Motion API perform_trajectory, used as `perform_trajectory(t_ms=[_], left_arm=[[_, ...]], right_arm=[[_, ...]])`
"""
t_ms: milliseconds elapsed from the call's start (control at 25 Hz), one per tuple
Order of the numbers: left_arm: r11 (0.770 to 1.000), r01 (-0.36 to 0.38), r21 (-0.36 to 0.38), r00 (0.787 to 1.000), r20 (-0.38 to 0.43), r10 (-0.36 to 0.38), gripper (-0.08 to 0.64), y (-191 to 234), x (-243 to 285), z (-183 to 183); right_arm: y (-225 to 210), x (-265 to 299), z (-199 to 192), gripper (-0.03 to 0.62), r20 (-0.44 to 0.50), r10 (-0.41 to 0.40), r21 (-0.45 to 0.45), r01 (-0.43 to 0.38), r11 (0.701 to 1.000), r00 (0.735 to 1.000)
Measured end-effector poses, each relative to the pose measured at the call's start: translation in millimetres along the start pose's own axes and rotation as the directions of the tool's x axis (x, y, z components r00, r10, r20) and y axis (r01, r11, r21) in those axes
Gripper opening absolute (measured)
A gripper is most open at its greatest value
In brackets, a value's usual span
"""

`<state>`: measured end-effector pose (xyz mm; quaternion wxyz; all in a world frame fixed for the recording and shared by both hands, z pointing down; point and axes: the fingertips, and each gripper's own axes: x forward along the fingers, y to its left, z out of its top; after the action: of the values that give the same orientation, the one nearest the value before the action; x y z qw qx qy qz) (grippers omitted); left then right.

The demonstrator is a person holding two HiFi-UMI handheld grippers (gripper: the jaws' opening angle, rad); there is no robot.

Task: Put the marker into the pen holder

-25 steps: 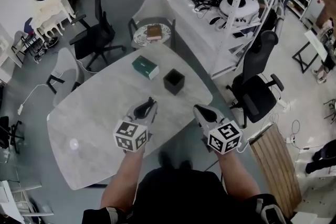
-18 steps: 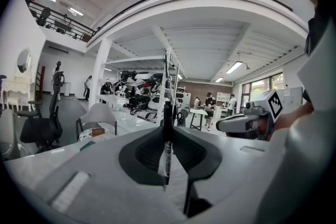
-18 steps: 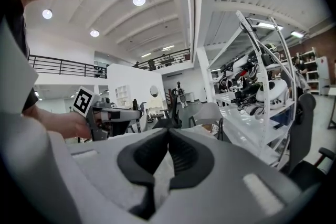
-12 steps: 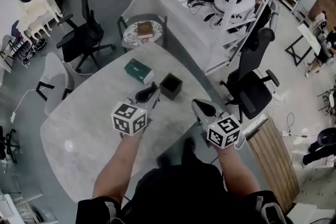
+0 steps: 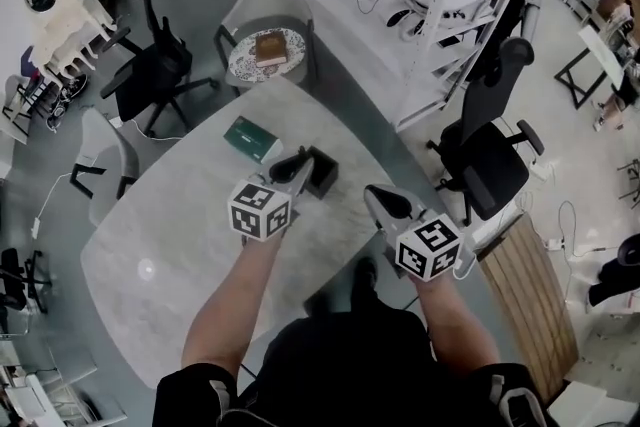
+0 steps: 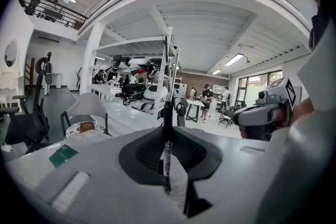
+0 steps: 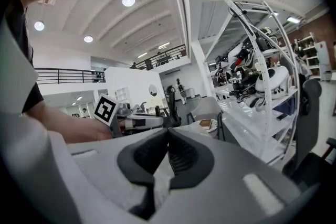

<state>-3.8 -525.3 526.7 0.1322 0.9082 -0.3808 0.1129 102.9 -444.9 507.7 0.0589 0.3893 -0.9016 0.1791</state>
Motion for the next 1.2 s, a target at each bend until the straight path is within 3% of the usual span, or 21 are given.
perform_trajectory(t_ms=[400,760,1200], left_arm=[[0.998,0.046,0.043,0.994,-0.103,-0.041,0.054,6,74,-35],[0.995,0.092,0.049,0.983,-0.164,-0.083,0.055,10,98,-55],[0.992,0.101,0.074,0.939,-0.338,-0.071,0.055,12,106,-93]], right_arm=[[-38,6,-22,0.003,-0.050,-0.008,0.050,0.010,0.999,0.999],[-48,6,-30,0.003,-0.066,-0.015,0.061,0.019,0.998,0.998],[-51,4,-34,0.003,-0.081,-0.016,0.065,0.021,0.998,0.997]])
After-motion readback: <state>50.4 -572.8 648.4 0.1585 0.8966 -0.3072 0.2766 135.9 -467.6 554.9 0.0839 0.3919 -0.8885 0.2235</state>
